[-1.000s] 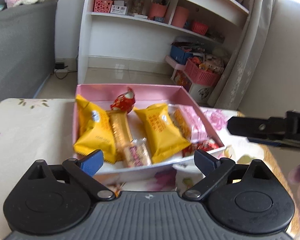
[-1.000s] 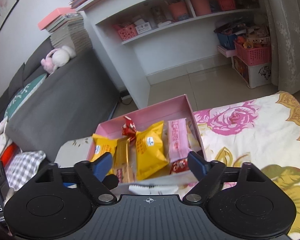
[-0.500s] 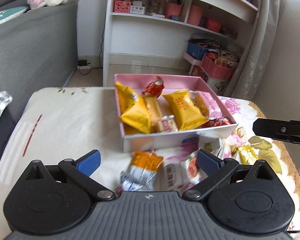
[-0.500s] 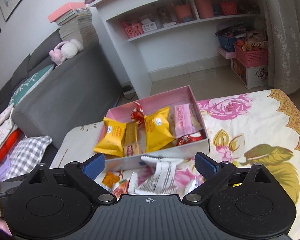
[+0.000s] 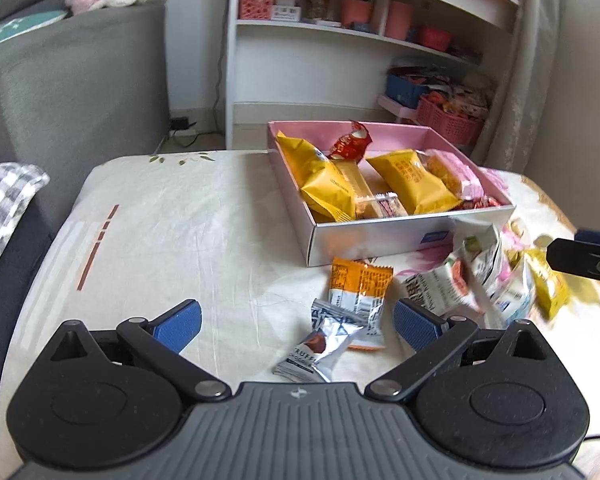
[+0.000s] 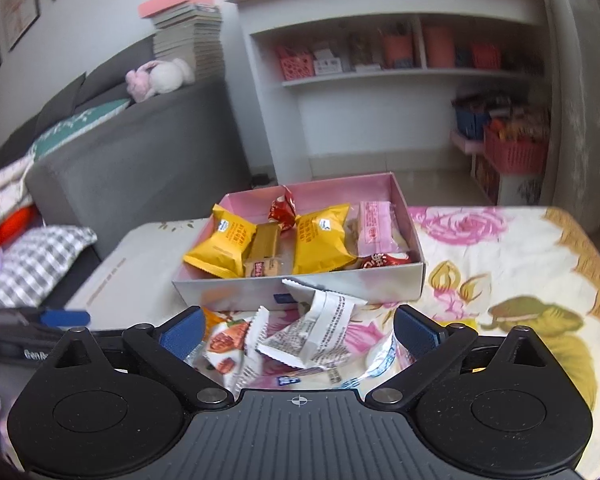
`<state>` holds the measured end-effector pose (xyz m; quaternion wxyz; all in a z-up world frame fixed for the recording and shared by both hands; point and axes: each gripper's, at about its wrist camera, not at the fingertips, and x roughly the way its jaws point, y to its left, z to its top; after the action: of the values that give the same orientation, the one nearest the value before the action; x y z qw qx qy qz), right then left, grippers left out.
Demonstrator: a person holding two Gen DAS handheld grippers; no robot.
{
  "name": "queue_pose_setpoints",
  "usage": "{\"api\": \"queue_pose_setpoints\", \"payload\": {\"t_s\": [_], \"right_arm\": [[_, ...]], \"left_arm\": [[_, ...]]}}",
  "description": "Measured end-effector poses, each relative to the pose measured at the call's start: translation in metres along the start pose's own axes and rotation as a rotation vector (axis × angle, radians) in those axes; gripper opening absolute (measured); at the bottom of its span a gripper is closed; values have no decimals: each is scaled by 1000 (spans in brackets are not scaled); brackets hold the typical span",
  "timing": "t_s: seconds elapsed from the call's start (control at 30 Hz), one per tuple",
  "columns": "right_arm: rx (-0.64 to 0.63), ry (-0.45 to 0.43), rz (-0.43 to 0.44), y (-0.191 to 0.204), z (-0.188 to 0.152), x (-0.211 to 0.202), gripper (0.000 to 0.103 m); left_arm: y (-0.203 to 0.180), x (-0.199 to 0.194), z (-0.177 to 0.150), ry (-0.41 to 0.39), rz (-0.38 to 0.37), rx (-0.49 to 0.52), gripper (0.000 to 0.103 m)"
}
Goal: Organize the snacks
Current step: 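Withdraw both tools from the box toward the remaining snacks, then grasp a silver truffle with the left tool while the right tool grasps a white nut pack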
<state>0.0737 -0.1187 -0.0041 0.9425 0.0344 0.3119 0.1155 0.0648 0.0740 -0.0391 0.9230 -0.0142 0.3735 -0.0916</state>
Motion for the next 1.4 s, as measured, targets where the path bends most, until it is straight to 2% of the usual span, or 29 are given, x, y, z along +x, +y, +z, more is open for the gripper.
{"api": "queue_pose_setpoints", "payload": {"t_s": [0.3,0.47,0.6,0.73,0.93,1.13,1.3,1.4], "right_arm": [[-151,31,99,16,-16,24,101],[-238,58,159,29,-24,36,101],[-271,66,173,37,-29,43,101],[-265,61,187,42,-28,47,99],[-246,69,203,48,-26,52,97],[-226,77,190,52,-26,57,82],[-166,91,180,47,-24,64,81],[-128,102,164,43,-24,69,76]], "left_arm": [[2,21,-9,49,-83,117,100],[6,30,-11,128,-122,102,86],[5,27,-11,132,-131,112,74],[4,27,-9,139,-141,117,62],[2,25,-10,137,-116,143,47],[4,24,-8,144,-100,126,31],[2,24,-8,151,-75,113,27],[1,23,-8,154,-68,101,26]]}}
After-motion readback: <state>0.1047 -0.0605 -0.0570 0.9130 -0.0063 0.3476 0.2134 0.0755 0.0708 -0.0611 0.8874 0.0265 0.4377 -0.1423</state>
